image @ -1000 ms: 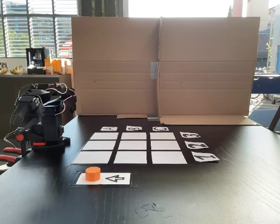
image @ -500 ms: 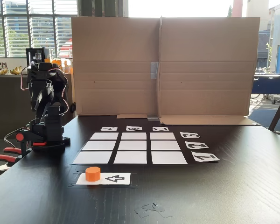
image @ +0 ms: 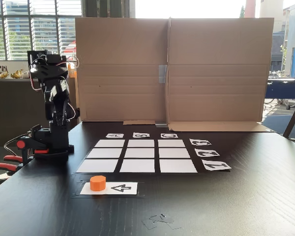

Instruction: Pick up the round, orange token and place it in the grid on square A2.

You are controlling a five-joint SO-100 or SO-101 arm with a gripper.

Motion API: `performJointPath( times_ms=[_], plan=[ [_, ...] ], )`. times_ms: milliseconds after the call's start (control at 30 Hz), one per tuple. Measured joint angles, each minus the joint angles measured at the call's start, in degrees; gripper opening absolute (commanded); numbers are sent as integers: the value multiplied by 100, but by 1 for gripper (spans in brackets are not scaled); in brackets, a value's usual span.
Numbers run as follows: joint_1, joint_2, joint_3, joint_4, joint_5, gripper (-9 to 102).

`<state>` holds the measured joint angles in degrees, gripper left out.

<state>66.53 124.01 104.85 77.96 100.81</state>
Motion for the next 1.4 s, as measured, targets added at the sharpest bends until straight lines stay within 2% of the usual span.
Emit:
performJointPath(
  times_ms=[333,1400],
  plan=[
    [-211,-1556,-1995,870,378,44],
    [-1318,-5036,-3287,1028,844,44]
  ],
)
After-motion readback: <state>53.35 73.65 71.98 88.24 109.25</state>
